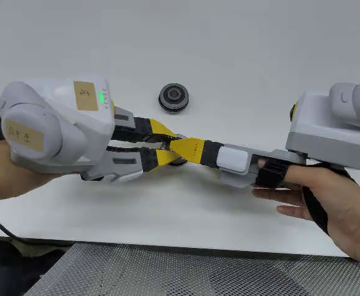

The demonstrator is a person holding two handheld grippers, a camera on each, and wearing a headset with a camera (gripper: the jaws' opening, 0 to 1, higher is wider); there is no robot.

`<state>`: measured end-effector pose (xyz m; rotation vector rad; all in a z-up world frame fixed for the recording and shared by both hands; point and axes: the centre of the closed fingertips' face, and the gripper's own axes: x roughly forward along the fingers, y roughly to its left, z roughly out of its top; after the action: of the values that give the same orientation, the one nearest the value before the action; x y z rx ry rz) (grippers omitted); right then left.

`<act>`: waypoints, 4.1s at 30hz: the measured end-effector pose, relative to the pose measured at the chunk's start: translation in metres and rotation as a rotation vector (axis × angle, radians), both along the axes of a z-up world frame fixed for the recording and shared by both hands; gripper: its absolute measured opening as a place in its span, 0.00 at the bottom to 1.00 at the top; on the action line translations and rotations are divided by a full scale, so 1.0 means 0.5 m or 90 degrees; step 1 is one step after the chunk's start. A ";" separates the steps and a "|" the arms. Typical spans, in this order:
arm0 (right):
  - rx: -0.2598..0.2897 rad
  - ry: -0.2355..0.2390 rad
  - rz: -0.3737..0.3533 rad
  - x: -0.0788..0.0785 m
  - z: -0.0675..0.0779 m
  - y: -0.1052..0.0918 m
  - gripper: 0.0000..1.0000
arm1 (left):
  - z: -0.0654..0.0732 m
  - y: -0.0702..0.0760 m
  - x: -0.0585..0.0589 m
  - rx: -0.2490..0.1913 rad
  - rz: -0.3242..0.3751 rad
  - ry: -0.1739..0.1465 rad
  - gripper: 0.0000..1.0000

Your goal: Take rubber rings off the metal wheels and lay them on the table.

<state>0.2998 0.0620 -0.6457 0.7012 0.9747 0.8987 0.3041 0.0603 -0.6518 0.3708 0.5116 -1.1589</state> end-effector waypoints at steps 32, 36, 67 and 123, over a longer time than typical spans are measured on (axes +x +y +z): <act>-0.001 -0.016 0.006 -0.005 -0.004 -0.008 0.32 | 0.001 0.001 0.000 -0.007 0.002 0.003 0.12; -0.007 -0.011 0.011 -0.008 -0.008 -0.008 0.31 | 0.001 0.002 0.000 -0.006 0.002 0.003 0.12; -0.037 0.008 -0.012 -0.011 -0.012 -0.004 0.31 | 0.000 0.003 0.000 -0.001 -0.003 0.005 0.12; -0.019 0.007 -0.050 -0.015 -0.008 0.003 0.36 | 0.000 0.004 0.003 -0.001 0.007 0.003 0.12</act>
<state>0.2921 0.0636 -0.6497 0.7149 0.9625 0.8108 0.3056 0.0623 -0.6517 0.3630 0.5162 -1.1502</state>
